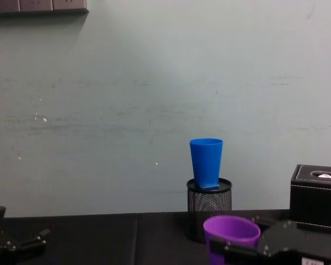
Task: Pick up one cup with a gripper and tap it against the other cup.
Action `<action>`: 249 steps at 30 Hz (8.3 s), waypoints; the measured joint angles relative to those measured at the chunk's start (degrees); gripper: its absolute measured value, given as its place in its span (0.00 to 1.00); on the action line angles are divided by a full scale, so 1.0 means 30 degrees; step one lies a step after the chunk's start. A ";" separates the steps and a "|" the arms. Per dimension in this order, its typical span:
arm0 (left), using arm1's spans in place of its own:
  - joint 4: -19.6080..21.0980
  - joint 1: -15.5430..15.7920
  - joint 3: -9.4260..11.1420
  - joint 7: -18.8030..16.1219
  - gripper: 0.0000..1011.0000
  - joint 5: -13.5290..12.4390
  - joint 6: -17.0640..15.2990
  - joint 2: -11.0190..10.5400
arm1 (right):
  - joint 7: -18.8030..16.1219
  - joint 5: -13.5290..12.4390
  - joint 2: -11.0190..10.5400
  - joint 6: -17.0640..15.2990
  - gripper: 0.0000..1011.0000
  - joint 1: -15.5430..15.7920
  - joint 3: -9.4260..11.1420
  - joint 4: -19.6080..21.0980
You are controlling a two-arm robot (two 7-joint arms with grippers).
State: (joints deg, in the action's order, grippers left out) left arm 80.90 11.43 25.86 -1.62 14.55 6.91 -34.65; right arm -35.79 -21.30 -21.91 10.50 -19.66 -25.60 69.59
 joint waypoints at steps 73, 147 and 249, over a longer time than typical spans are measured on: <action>-0.0001 -0.0001 -0.0001 0.0000 0.99 0.0000 0.0000 0.0000 | 0.1357 -0.2223 -0.2758 -0.5887 0.72 -0.0712 -0.0070 0.6365; 0.0000 -0.0001 0.0001 0.0000 0.99 0.0000 0.0000 0.0001 | 0.1348 -0.2203 -0.2758 -0.5871 0.72 -0.0713 -0.0070 0.6353; -0.0001 -0.0002 0.0000 0.0000 0.99 -0.0001 0.0000 0.0000 | -0.0096 -0.1963 0.1574 -0.4253 0.72 -0.7716 -0.0575 -0.4211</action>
State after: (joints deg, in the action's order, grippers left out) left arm 80.90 11.43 25.86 -1.62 14.55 6.91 -34.65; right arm -36.08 -27.19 -17.19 -2.26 -42.81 -27.32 56.96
